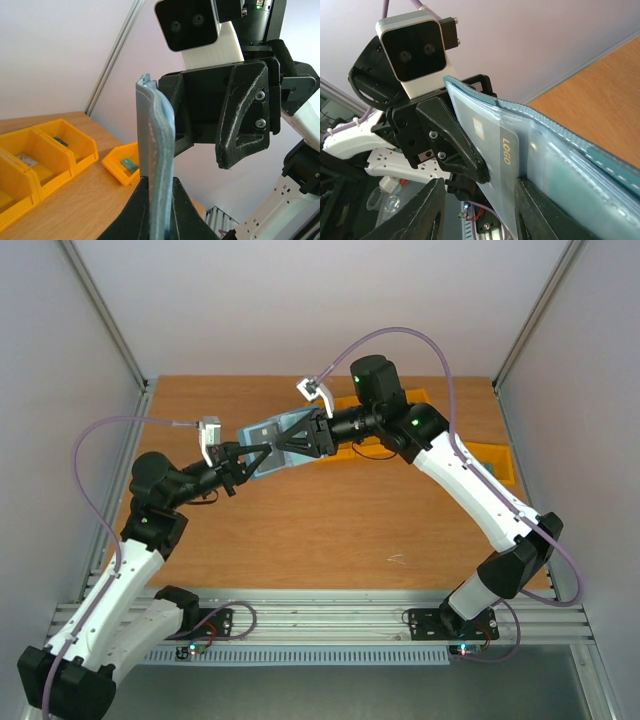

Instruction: Take the credit cards out of the card holder

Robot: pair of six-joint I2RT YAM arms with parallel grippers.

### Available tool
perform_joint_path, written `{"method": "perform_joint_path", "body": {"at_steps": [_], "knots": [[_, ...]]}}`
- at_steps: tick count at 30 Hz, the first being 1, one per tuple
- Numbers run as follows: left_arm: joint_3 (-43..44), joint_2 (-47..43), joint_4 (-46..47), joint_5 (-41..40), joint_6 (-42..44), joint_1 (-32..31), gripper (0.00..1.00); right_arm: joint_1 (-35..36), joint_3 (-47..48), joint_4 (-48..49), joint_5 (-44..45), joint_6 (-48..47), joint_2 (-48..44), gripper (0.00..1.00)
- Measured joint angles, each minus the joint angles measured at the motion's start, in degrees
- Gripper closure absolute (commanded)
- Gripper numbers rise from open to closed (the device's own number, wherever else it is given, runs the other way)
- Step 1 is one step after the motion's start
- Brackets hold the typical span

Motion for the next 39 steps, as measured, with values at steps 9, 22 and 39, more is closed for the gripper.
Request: {"method": "perform_joint_path", "body": {"at_steps": [9,22,39], "knots": [[0.9,0.0,1.1,-0.7,2.6,-0.7,1.00,-0.2,0.2,2.9,-3.5,-0.5,-0.2,0.61],[0.9,-0.9,-0.1,-2.4,6.9,-3.4,1.00,1.3,-1.8,0.9,-5.3,-9.4,-5.5,0.57],[0.8,-1.1,-1.5,-2.9,7.9,-3.5,1.00,-3.5,-3.2,-8.6,24.2,-12.2,-10.1,0.26]]}}
